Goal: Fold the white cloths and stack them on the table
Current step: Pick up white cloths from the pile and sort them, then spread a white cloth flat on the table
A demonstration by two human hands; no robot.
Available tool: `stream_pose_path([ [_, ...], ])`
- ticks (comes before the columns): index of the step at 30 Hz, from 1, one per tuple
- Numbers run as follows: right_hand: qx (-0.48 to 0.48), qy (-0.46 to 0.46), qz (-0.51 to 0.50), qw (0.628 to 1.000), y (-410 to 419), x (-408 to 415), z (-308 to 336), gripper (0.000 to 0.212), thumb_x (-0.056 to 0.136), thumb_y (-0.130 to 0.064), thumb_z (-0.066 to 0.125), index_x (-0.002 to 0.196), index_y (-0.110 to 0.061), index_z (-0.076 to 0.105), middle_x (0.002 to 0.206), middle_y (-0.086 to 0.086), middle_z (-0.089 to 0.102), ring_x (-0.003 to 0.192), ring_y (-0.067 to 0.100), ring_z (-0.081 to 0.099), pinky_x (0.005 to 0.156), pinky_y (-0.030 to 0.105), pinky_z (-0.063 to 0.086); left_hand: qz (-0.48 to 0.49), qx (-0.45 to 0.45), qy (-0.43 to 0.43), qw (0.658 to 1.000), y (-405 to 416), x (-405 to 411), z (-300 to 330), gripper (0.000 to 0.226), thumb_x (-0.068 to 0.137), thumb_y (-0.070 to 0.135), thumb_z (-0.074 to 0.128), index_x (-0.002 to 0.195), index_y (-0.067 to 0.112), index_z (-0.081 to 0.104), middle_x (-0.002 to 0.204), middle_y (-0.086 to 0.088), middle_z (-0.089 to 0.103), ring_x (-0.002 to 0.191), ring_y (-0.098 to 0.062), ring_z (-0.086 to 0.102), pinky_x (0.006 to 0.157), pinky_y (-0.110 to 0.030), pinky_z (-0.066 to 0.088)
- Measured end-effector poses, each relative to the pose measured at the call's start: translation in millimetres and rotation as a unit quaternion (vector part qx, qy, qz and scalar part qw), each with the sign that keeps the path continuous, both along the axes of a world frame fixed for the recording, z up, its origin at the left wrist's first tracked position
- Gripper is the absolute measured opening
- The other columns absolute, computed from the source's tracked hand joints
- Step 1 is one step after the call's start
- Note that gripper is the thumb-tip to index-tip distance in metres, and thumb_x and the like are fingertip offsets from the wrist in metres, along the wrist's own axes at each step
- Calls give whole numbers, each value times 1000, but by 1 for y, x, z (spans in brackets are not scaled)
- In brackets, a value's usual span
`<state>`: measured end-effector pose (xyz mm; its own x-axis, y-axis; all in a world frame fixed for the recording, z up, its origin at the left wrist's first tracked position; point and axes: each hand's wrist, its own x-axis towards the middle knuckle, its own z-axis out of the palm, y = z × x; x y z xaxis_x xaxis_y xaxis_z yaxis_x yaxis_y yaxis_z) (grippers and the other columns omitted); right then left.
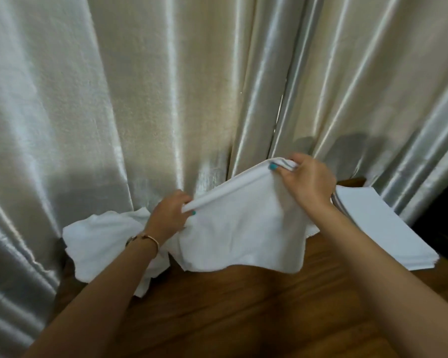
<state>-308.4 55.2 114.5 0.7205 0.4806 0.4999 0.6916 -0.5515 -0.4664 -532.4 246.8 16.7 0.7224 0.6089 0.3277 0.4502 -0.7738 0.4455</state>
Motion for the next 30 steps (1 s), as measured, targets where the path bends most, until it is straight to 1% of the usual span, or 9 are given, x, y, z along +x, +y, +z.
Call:
stream_pose_path([
  [3,36,27,11,999,-29,34,-5,33,86,-52,58,93,-22,67,95,5,69,94,34,62,68,34,43,19,5,3,1000,-19,18,0,12,75,11,77,81,6,67,81,-7,56,71,-21,53,64,-31,38],
  [7,90,67,16,994,-67,71,-20,31,87,-49,57,95,-21,67,92,6,70,91,33,61,68,34,45,55,13,43,997,-52,45,-3,6,78,3,69,82,7,70,80,-12,60,78,-33,59,69,-39,47],
  [10,130,111,13,985,-94,96,-27,25,85,-47,57,92,-23,65,89,3,68,87,31,61,73,39,50,117,4,63,991,-82,54,-11,16,80,-2,62,88,6,74,83,-14,65,82,-34,62,69,-32,44],
  [15,126,72,33,989,-134,127,-35,19,91,-27,56,97,-11,64,110,7,54,81,27,51,66,31,36,165,-10,61,984,-121,50,-11,19,84,1,58,92,8,74,94,-12,71,89,-31,64,73,-33,46],
  [20,163,71,27,984,-157,138,-34,19,92,-26,55,102,-14,67,109,4,55,80,17,45,66,29,34,128,-81,23,988,-136,42,37,5,83,12,71,80,17,72,78,-1,69,77,-17,62,62,-19,41],
  [22,196,88,23,976,-166,144,-30,17,92,-23,56,103,-17,68,109,4,59,82,17,50,68,27,34,116,-129,28,984,-144,36,67,12,76,17,78,69,20,69,63,10,65,64,-7,56,55,-10,39],
  [24,214,94,26,972,-174,150,-28,16,92,-22,57,103,-19,68,109,3,61,88,21,56,70,26,35,109,-172,54,978,-153,28,95,22,66,29,83,63,14,67,52,11,58,56,-8,50,50,-11,35],
  [27,222,102,18,970,-181,155,-23,15,91,-25,58,101,-22,68,108,0,63,93,22,57,72,29,39,81,-192,108,972,-168,16,132,68,36,72,78,64,11,69,55,5,61,54,-6,54,51,-13,39],
  [30,246,118,-2,962,-188,161,-10,8,87,-30,61,94,-28,65,97,-11,61,85,14,53,72,29,39,65,-251,115,959,-172,9,157,78,23,78,77,68,14,74,64,-1,72,56,-7,64,51,-16,48],
])
